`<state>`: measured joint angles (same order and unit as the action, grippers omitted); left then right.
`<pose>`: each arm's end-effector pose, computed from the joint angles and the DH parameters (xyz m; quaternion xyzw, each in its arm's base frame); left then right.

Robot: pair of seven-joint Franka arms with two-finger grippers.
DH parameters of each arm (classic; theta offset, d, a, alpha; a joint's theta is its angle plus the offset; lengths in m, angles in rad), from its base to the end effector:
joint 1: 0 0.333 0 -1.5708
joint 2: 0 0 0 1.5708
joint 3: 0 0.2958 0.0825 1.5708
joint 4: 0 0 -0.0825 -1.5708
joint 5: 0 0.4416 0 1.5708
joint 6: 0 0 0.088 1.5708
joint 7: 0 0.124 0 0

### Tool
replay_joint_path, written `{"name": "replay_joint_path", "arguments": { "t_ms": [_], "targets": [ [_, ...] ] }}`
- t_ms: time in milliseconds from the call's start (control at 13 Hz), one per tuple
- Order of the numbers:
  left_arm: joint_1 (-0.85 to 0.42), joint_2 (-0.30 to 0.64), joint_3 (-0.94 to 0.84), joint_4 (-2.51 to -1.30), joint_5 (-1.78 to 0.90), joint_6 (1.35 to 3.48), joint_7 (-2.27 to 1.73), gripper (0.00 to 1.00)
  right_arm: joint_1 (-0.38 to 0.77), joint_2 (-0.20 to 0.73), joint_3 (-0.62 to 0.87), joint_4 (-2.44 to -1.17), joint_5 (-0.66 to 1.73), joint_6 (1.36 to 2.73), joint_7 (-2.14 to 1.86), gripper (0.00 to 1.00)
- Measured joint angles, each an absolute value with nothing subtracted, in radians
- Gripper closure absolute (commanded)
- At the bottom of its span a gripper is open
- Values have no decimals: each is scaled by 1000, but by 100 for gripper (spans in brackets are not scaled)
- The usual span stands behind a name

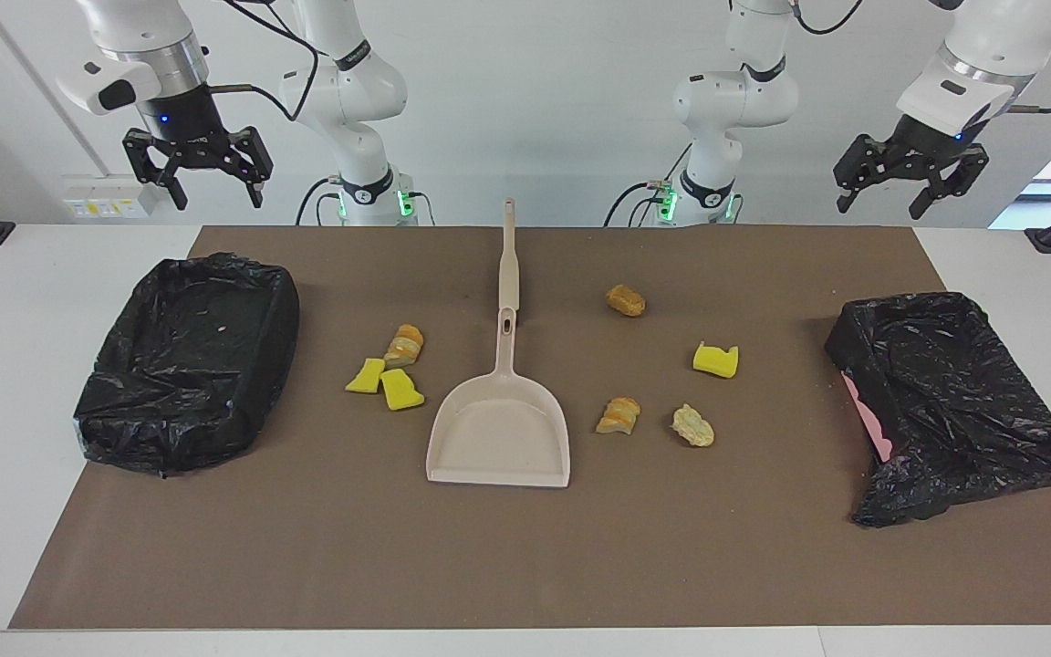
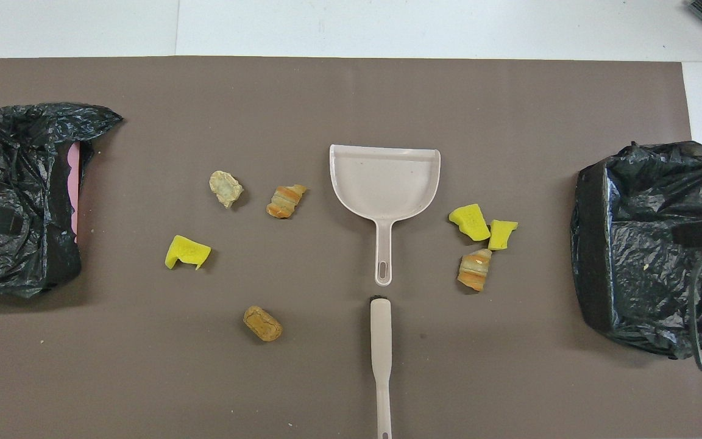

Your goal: Sweep and dump trash in bin

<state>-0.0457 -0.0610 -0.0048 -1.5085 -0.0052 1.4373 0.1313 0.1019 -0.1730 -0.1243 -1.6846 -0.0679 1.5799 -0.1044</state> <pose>0.5784 -0.0300 0.6446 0.9958 -0.0911 -0.0050 0.0026 0.5625 -0.0262 0.6287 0.9983 0.0407 0.0319 0.0253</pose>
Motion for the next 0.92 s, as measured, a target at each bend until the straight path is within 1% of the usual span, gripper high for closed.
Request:
{"name": "replay_joint_path", "arguments": {
  "t_ms": [616, 770, 925],
  "targets": [
    [-53, -65, -66, -1514, -9, 1437, 130, 0, 101, -173, -127, -1685, -68, 1580, -104, 0],
    [-94, -72, -71, -1532, -11, 1437, 130, 0, 101, -173, -127, -1685, -68, 1580, -104, 0],
    [-156, -93, -74, -1576, -13, 1437, 122, 0, 101, -173, -127, -1685, -68, 1580, -104, 0]
  ]
}}
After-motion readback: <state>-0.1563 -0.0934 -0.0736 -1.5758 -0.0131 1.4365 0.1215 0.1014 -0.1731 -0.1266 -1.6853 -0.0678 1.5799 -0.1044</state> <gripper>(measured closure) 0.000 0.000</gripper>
